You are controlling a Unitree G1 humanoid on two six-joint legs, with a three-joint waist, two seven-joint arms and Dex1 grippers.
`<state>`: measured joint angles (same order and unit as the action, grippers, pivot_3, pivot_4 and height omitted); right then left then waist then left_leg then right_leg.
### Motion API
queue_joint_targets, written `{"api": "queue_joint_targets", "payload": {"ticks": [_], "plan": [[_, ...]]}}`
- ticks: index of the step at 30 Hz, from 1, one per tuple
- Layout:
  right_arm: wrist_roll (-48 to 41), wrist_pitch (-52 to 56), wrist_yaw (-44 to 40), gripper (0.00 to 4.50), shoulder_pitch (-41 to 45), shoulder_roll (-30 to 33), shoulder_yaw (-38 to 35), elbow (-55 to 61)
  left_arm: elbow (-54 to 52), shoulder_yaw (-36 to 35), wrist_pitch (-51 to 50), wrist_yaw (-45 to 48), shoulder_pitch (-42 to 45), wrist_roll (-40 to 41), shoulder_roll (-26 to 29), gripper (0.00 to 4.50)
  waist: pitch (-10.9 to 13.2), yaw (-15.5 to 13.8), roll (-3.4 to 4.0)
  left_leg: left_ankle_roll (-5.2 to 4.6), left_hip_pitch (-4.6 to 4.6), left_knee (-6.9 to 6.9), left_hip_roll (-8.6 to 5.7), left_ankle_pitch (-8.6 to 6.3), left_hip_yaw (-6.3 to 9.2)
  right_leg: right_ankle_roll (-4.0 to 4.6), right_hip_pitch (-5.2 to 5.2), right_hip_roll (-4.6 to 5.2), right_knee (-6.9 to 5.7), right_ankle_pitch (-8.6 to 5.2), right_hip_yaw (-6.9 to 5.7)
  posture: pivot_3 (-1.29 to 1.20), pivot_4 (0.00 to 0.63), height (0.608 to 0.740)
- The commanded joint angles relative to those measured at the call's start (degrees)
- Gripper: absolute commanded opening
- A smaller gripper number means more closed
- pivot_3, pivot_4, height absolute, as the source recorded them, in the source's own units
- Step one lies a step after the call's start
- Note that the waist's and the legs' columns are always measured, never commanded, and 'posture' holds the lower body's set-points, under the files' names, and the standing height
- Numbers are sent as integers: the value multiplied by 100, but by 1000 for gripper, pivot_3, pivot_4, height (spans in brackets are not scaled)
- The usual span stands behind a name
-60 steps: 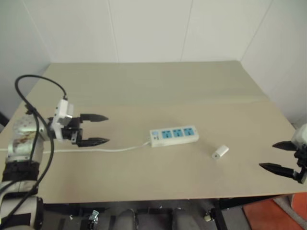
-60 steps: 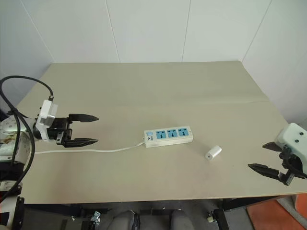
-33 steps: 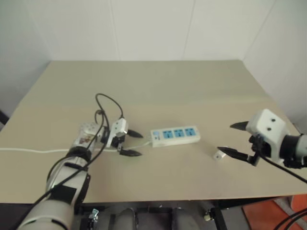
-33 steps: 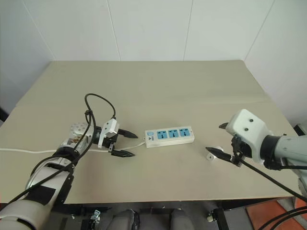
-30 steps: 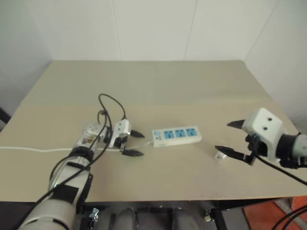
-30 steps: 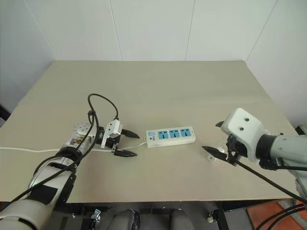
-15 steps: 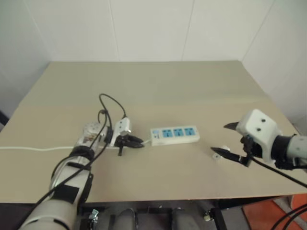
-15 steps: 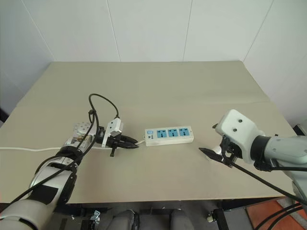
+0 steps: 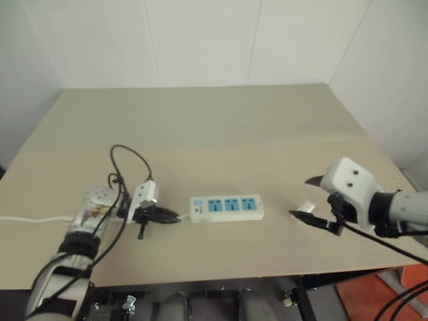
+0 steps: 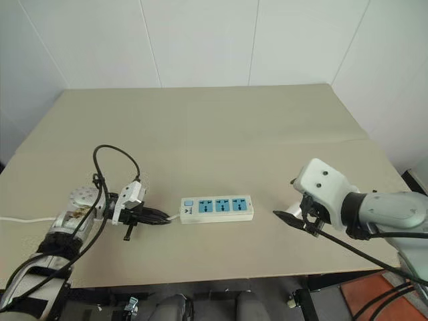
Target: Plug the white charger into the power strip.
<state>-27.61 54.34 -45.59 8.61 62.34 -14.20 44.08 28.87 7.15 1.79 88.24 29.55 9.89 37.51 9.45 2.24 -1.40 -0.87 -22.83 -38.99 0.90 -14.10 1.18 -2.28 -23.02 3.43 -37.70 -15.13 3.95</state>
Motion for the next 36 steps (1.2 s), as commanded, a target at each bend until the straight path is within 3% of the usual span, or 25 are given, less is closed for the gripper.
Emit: {"api": "queue_joint_targets", "payload": {"ticks": [1, 7, 15, 27, 36], "plan": [[130, -296, 29, 4500, 197, 65, 99, -102, -670, -137, -699, -204, -272, 138, 275, 34, 0, 3, 0, 0, 0, 0, 0, 0, 0, 0, -1, 0, -1, 0, 0, 0, 150, 740], [189, -452, 12, 4500, 289, 20, 330, -242, -1362, -360, -868, 34, -588, 674, 503, 1770, 0, -10, 0, 0, -12, 1, 1, 0, 0, 0, -13, 0, 1, 0, -1, 0, 150, 740], [174, -364, 65, 4500, 164, 23, 223, -179, -982, -928, -649, 229, -383, 1382, 353, 4416, 0, -73, 0, 0, -12, 1, 0, 0, -1, 0, -14, 1, 3, 0, -2, 0, 150, 740], [167, -207, 195, 4500, -94, 25, -20, -16, 595, -1101, 1227, 403, 119, 1501, -1104, 4466, 1, -157, -1, 0, -22, -3, -5, 0, -4, 1, -15, 2, 6, 0, -6, 0, 150, 740], [189, -175, 302, 4500, -121, 38, 27, 42, 1619, -606, 1913, 426, 555, 1647, -1414, 4466, 0, -145, -1, 0, -21, -4, -6, 0, 1, 1, -13, 1, 7, 0, -6, 0, 150, 740]]}}
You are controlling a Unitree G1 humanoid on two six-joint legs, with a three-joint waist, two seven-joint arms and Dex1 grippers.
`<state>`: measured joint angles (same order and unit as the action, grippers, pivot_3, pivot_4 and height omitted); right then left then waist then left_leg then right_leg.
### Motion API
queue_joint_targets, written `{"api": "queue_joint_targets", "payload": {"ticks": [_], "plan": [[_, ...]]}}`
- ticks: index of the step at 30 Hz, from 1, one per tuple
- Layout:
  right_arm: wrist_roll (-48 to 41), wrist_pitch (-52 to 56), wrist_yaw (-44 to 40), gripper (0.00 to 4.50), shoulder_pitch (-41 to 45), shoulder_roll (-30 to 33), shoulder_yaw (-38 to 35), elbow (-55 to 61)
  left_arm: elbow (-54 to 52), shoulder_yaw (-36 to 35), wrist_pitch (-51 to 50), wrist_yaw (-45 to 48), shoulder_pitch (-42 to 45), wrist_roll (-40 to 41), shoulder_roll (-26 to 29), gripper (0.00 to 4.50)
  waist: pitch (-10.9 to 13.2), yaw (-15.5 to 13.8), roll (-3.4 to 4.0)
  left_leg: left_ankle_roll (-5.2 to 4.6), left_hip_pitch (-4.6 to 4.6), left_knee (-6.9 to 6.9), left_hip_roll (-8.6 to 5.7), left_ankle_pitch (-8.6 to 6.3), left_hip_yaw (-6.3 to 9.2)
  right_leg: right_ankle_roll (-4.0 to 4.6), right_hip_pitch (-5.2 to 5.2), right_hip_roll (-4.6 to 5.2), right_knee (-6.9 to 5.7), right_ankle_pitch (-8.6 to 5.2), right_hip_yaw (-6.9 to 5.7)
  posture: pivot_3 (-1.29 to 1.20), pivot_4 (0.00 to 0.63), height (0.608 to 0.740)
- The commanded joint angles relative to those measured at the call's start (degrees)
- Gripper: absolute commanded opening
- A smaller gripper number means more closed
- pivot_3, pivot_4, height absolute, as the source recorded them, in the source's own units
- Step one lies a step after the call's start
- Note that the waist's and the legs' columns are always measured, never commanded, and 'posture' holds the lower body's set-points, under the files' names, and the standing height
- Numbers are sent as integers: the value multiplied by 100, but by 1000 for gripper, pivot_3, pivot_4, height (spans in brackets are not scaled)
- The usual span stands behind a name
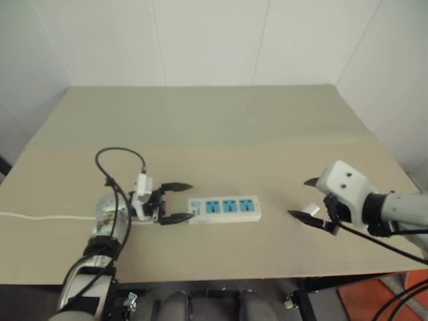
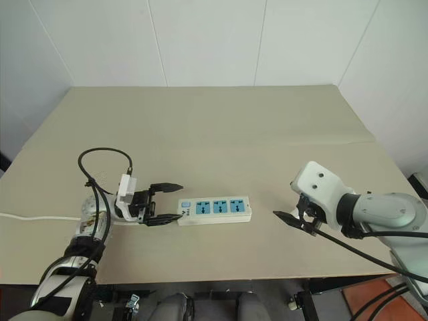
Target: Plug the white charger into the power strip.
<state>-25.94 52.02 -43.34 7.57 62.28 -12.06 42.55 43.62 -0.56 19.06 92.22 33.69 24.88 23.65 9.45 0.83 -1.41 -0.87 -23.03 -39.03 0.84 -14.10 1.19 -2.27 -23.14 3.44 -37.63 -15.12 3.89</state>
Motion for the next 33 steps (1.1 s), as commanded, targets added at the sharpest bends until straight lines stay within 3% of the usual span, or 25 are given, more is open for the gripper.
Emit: {"api": "queue_joint_targets", "payload": {"ticks": [1, 6, 13, 29, 33], "plan": [[13, 70, 85, 4500, -35, 39, -198, 217, 212, 245, 199, 28, 168, 166, -30, 4466, 0, -4, 0, 0, 0, 0, -1, 0, 0, 0, 0, 0, 1, 0, 0, 0, 150, 740], [0, 151, 94, 4500, -126, 55, -289, 285, 660, 668, 459, 28, 318, 132, -29, 4466, 0, -8, 0, 0, -2, -1, -1, 0, 3, 0, 0, 0, 0, 0, -1, 0, 150, 740], [-81, 287, 130, 4500, -159, 4, -433, 405, 1408, 725, 1003, 28, 582, -105, -159, 4466, 0, -2, -1, 0, -1, -1, -2, 0, 1, 0, 0, -1, 1, 0, -1, 0, 150, 740], [-61, 358, 180, 4500, -139, -44, -393, 439, 1801, 713, 1309, 28, 676, -440, -288, 4466, -1, -20, -1, 0, -2, -1, -4, 0, 2, 0, 4, 0, 3, 0, -2, 0, 150, 740], [-41, 337, 187, 4500, -121, -45, -357, 413, 1807, 706, 1205, 28, 661, -499, -286, 3564, -2, -16, 0, 0, 2, -1, -3, 0, 2, 0, 6, 0, 1, 0, -2, 0, 150, 740]]}}
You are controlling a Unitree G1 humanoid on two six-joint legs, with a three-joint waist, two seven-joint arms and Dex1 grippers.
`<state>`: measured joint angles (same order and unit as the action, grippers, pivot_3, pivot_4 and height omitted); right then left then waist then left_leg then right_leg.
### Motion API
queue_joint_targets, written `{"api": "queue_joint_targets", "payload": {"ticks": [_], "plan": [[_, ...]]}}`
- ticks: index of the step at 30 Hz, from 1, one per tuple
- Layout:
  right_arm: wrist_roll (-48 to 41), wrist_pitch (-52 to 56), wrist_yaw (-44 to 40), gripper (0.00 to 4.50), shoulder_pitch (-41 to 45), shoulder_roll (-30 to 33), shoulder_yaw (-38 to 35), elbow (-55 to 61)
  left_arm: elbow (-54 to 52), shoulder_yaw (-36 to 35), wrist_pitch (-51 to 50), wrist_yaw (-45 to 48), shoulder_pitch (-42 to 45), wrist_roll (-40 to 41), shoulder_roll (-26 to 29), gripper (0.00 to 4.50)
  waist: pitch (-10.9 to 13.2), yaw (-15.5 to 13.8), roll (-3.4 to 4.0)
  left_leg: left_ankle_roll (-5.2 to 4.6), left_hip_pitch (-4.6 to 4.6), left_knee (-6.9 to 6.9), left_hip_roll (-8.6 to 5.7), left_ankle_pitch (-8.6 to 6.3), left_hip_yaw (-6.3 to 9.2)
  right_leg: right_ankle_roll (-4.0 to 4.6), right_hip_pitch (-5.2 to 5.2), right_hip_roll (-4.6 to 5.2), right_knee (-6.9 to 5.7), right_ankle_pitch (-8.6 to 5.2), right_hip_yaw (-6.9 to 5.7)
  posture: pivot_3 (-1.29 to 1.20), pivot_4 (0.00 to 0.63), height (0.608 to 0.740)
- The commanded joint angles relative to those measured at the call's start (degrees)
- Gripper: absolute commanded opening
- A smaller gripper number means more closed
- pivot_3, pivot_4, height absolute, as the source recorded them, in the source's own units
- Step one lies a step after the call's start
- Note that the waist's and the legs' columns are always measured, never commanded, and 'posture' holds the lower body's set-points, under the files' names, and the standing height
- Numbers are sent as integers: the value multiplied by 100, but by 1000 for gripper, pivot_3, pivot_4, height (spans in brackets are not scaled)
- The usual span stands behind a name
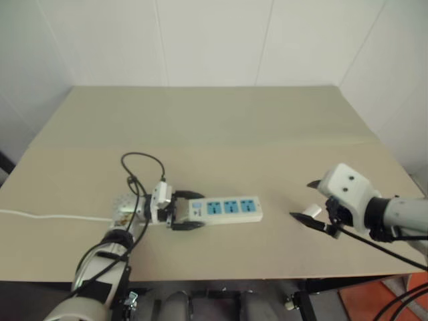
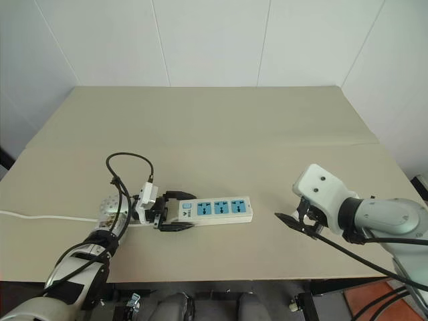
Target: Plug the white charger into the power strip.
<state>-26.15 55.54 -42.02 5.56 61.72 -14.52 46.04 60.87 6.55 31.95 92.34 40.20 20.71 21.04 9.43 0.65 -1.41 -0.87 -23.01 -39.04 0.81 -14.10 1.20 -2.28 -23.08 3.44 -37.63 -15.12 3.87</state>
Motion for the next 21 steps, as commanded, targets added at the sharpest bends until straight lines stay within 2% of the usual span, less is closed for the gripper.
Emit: {"api": "queue_joint_targets", "payload": {"ticks": [1, 7, 9, 13, 16, 18, 21], "plan": [[-20, -17, 60, 4500, 89, 6, -105, 61, 72, 47, -98, 16, -3, -128, 2, 3293, -1, 2, 1, 0, 1, 0, 0, 0, 0, 0, 1, 0, 0, 0, 0, 0, 150, 740], [-18, 75, -12, 4500, 2, 130, -124, 34, -32, -201, -91, 16, -27, -137, -76, 3279, -2, 0, 0, 0, 5, 0, 0, 0, 0, 0, 4, 0, 1, 0, 0, 0, 150, 740], [76, -128, -303, 4500, -214, 357, -280, -61, -167, -210, -148, 16, -47, -200, -54, 3279, -1, -16, 0, 0, 4, 0, 0, 0, 0, 0, 4, 0, 0, 0, 0, 0, 150, 740], [801, -1655, -1398, 4500, -917, 1138, -529, -623, -529, -22, -235, -231, -103, -686, 110, 3279, -1, -21, -1, 0, -4, -1, -2, 0, -10, 0, 2, 1, 7, 0, -3, 0, 150, 740], [1031, -2990, -2338, 4500, -1034, 1514, -537, -1329, -691, 52, -447, -141, -91, -825, 241, 3279, -1, 5, -1, 0, 3, -1, 0, 0, -32, -1, 7, 0, 7, 0, -4, 0, 150, 740], [1331, -3989, -2659, 4500, -787, 1723, -188, -1852, -791, 165, -644, -19, -81, -707, 328, 3279, -1, 41, -1, 0, 16, 0, 5, 0, -40, -1, 15, -3, 7, -1, -3, 0, 150, 740], [1774, -5008, -2979, 4500, 121, 1831, 735, -2501, -983, 343, -932, 16, -125, -483, 416, 3279, -1, 115, -1, 0, 21, 2, 9, 0, -50, -1, 11, -3, 4, -1, 5, 0, 150, 740]]}}
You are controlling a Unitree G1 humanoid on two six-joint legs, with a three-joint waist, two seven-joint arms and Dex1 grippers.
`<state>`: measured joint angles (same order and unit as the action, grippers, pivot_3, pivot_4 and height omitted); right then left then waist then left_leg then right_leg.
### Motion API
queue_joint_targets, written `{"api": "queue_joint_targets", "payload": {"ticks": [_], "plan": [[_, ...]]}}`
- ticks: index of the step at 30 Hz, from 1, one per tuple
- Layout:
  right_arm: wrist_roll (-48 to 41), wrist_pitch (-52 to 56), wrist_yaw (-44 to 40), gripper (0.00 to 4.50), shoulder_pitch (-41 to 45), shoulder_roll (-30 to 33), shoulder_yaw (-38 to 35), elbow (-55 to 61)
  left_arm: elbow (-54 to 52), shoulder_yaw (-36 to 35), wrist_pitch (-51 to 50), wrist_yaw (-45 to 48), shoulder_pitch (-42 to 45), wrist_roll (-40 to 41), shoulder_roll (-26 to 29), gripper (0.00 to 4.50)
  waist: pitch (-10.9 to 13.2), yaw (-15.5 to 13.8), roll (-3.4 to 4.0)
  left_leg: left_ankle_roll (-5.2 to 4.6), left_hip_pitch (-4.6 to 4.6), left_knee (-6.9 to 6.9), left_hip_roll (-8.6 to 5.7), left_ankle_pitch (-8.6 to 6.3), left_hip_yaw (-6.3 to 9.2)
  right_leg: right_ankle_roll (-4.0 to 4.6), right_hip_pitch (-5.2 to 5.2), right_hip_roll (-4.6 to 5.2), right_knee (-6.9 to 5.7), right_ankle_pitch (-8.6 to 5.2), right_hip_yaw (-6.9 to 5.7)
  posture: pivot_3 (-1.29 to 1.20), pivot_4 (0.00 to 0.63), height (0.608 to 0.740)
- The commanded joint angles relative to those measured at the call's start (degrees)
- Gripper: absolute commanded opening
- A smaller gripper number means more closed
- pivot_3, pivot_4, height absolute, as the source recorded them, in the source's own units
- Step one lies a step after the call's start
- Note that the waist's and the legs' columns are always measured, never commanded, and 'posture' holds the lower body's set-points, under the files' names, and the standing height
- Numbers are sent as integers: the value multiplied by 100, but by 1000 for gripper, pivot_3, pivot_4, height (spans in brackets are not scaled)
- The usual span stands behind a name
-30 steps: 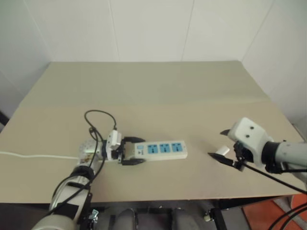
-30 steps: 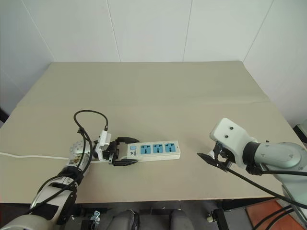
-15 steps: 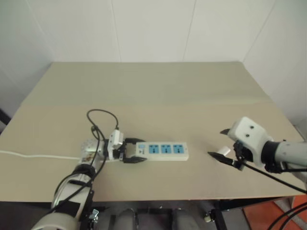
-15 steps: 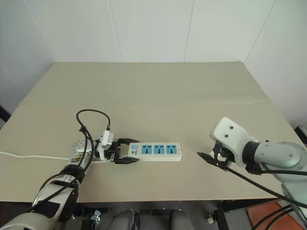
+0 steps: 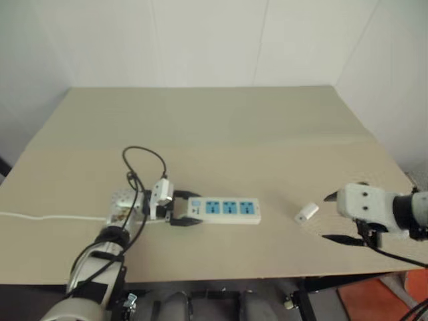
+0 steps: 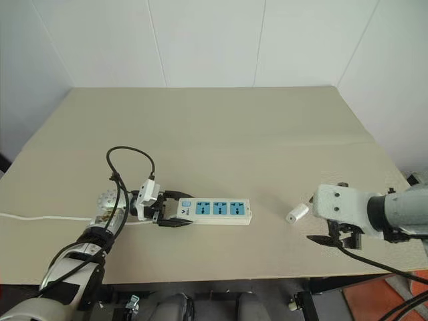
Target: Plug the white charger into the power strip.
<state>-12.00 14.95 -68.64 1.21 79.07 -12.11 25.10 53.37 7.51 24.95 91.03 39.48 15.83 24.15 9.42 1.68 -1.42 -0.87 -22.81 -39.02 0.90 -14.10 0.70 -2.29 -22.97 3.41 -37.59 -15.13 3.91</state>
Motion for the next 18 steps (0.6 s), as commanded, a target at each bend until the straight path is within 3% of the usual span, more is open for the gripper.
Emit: {"api": "queue_joint_targets", "payload": {"ticks": [1, 9, 18], "plan": [[441, -1220, -481, 4500, 849, 63, 745, -565, -263, 270, -262, 147, -62, 19, 118, 3279, 1, 23, -1, 0, -1, 2, -1, 0, 0, 0, -2, 0, 0, 0, 0, 0, 150, 740], [1334, -2997, -1785, 4500, 3034, -749, 2529, -1735, -538, 243, -643, 20, -244, -194, 91, 3279, 0, 44, 0, 0, -12, 3, -3, 0, 0, 0, -12, 3, 5, 0, 0, 0, 150, 740], [1871, -3682, -2203, 4500, 3855, -1400, 3304, -2496, -1042, 216, -817, -360, -593, -245, -26, 3279, -1, -83, 3, 0, -5, 2, -2, 0, 3, 1, -12, 6, -4, 0, 0, 0, 150, 740]]}}
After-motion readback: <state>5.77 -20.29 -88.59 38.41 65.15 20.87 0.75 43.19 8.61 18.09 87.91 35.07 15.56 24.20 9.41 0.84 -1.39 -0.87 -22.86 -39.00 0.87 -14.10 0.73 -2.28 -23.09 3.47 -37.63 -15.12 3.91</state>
